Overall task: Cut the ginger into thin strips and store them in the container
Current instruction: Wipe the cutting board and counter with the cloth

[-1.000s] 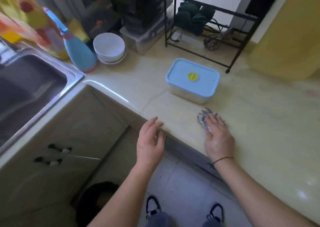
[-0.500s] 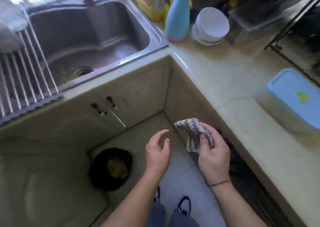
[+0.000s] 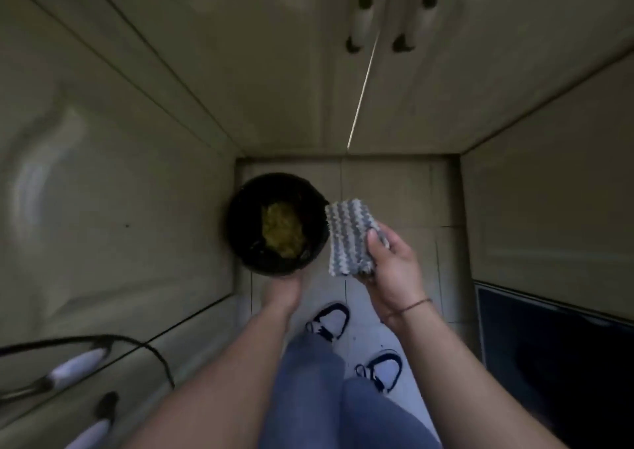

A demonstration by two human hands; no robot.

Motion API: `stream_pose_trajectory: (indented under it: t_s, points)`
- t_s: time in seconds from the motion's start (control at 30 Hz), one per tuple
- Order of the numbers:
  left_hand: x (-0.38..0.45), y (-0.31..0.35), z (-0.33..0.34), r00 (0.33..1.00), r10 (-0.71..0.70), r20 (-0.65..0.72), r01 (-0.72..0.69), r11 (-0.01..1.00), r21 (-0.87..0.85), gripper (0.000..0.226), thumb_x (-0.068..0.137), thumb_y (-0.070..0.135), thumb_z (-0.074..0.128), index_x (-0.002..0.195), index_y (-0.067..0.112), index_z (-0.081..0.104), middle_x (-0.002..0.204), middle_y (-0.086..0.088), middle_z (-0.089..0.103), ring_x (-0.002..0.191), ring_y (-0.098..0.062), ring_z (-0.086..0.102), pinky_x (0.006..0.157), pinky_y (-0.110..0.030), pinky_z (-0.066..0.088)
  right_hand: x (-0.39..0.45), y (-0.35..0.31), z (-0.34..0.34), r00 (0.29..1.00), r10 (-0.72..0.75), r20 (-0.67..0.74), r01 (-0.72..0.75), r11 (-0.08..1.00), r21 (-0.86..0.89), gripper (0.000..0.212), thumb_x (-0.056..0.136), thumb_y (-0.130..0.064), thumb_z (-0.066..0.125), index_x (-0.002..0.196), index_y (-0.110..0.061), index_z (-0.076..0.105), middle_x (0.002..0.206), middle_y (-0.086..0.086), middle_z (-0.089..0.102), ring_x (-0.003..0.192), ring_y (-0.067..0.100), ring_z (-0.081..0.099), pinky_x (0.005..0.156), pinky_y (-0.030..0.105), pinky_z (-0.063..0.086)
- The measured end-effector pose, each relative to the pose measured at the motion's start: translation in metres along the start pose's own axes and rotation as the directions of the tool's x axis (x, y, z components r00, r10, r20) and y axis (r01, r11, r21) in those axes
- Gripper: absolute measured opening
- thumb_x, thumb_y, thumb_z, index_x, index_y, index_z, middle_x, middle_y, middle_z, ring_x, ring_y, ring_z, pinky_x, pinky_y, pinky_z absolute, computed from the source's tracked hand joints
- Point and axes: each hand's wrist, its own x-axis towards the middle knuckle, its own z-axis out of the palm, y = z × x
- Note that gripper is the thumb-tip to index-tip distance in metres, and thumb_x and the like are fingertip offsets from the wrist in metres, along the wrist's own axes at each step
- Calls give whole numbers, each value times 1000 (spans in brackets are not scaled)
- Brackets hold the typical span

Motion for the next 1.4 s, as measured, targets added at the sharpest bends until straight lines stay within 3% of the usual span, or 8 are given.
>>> stream_pose_trajectory:
  t_s: [0.13, 0.3, 0.57, 0.83, 0.93, 1.1, 1.23, 1.4]
  points:
    - [53, -17, 7, 965, -255, 65, 260, 888, -380, 49, 104, 42, 49, 145, 15, 47, 126, -12, 62, 107, -34, 65, 105, -37, 48, 39, 39, -6, 998, 56, 14, -55, 998, -18, 28, 104, -11, 48, 131, -8, 57, 115, 16, 69, 90, 21, 69, 71, 32, 61]
    - [87, -16, 18, 968, -251, 2, 210, 807, -552, 44, 106, 34, 48, 144, 11, 49, 92, -5, 58, 87, -21, 62, 88, -34, 56, 67, 61, -8, 997, 77, 2, -77, 996, -37, 33, 103, -11, 49, 135, -4, 55, 120, 18, 68, 90, 21, 69, 68, 31, 61]
    - [88, -14, 22, 951, -276, -141, 59, 608, -792, 48, 98, -9, 47, 142, 9, 51, 133, -17, 58, 112, -34, 64, 90, -42, 58, 78, 73, -5, 995, 102, -7, -102, 993, -58, 33, 103, -11, 50, 135, -4, 54, 124, 20, 66, 91, 22, 68, 73, 34, 61]
    - [82, -63, 6, 922, -135, -364, -12, 927, -375, 65, 74, 20, 60, 138, 11, 51, 126, -13, 64, 103, -34, 66, 93, -56, 56, 47, 44, -19, 994, 95, -49, -98, 992, -73, 30, 102, -10, 52, 131, -7, 58, 120, 18, 68, 93, 24, 68, 82, 39, 59]
    - [7, -46, -2, 924, 11, -383, -62, 990, -123, 39, 81, 8, 65, 119, 2, 59, 111, -20, 69, 99, -37, 67, 90, -50, 56, 10, 16, -32, 993, 68, -95, -73, 996, -50, 27, 101, -8, 54, 127, -10, 60, 113, 14, 70, 94, 24, 69, 87, 40, 57]
    - [-129, -2, -9, 944, 236, -231, -210, 969, 128, 27, 86, 1, 66, 114, 2, 63, 109, -21, 71, 102, -38, 67, 93, -45, 54, -94, -53, -66, 992, -14, -126, 0, 994, -108, 29, 86, 1, 71, 111, -12, 67, 105, 13, 75, 95, 28, 71, 94, 49, 55]
    - [-232, 44, -7, 961, 275, -7, -266, 937, 226, 48, 91, 3, 65, 137, 1, 53, 128, -19, 65, 120, -33, 60, 105, -37, 42, -202, -119, -102, 960, -172, -219, 121, 966, -228, 31, 72, -1, 85, 97, -10, 69, 88, 3, 75, 82, 18, 67, 77, 27, 55]
    - [-325, 98, 12, 857, 466, 221, -516, 763, 389, 47, 82, 15, 75, 124, 1, 61, 105, -15, 65, 97, -30, 59, 91, -40, 46, -339, -164, -181, 740, -484, -466, 312, 862, -400, 45, 51, -23, 96, 84, -18, 66, 72, 2, 72, 55, 4, 60, 57, 12, 47]
